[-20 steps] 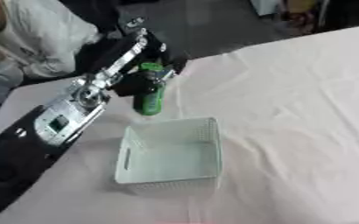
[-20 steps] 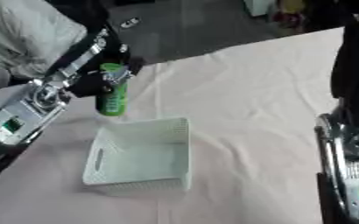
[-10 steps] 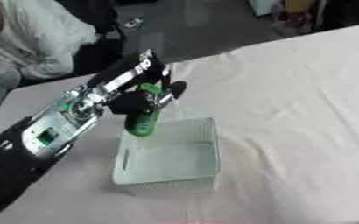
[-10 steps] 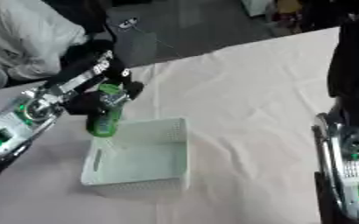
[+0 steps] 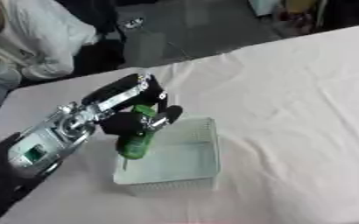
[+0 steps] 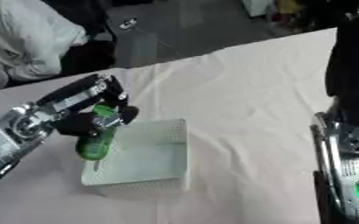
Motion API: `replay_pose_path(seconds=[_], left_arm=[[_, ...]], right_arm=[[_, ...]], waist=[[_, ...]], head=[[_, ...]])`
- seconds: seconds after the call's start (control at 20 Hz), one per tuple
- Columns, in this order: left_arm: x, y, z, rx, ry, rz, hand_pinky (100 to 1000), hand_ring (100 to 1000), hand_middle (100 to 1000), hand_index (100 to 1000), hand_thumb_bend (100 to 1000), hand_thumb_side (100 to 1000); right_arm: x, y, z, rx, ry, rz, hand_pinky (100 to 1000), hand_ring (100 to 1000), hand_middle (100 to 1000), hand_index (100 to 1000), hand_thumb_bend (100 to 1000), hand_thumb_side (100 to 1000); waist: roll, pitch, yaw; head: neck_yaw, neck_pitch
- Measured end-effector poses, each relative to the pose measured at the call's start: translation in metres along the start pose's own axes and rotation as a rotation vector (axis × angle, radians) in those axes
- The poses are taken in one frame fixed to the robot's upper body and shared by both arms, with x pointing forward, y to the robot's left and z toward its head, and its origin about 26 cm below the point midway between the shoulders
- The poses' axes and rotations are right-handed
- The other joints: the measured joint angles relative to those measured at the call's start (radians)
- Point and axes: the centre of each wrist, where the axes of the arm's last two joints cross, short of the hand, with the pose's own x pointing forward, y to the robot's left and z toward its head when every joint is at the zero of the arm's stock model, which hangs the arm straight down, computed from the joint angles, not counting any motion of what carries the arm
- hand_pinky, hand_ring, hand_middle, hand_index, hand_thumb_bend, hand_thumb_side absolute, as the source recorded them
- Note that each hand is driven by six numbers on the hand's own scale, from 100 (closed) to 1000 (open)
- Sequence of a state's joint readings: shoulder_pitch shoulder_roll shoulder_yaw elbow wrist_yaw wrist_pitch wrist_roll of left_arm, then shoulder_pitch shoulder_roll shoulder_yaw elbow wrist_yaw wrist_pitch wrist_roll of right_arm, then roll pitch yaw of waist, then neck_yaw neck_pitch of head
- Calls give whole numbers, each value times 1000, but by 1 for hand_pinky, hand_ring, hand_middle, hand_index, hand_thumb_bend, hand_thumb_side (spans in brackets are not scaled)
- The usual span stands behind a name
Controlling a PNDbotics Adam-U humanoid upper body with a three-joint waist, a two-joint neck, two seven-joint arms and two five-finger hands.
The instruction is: Pick up objects on the table and place them in the box.
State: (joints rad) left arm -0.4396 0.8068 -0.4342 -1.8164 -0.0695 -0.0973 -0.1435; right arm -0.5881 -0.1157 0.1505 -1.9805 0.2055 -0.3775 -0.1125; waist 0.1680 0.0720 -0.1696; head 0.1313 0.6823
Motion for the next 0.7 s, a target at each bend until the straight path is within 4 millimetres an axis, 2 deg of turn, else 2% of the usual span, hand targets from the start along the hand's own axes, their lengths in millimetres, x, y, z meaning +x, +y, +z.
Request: replay_pose_path(seconds=[0.1,0.15,0.3,0.35,0.4,0.45,0.55,0.7], left_arm=[[0,-2,5,-30,12,-40,100,100,284,514,218,845],[-1,-3,7,-48,19,-65,100,209,382,564,222,865],[-3,-5,12,-104,41,-135,100,447,546,655,279,962],[-4,-5,12,-116,45,-154,100,420,528,645,268,947],[-4,-5,13,-123,48,-171,100,684,732,776,418,1000],[-5,-4,13,-129,49,-189,100,748,782,814,456,1000],[-5,-1,13,-127,48,-223,100,815,840,869,478,1000],[-5,6,14,-74,38,-270,100,808,854,892,462,1000]], right_arm=[[-1,-1,0,5,2,5,273,457,517,570,100,1000],[-1,-1,1,5,4,5,273,457,517,570,100,1000],[-1,-1,1,6,5,5,272,457,517,570,100,1000],[-1,-1,1,6,5,5,272,457,517,570,100,1000],[-1,-1,1,6,5,6,273,457,517,570,100,1000],[-1,-1,1,6,5,6,273,457,517,570,100,1000],[-1,-1,1,6,5,6,273,457,517,570,100,1000],[-1,-1,1,5,5,6,273,458,517,570,100,1000]], waist=[[0,-1,2],[0,-1,3],[0,-1,6],[0,-1,6],[0,-1,6],[0,-1,6],[-1,-1,6],[-1,-1,10]], head=[[0,0],[0,0],[0,0],[0,0],[0,0],[0,0],[0,0],[0,0]])
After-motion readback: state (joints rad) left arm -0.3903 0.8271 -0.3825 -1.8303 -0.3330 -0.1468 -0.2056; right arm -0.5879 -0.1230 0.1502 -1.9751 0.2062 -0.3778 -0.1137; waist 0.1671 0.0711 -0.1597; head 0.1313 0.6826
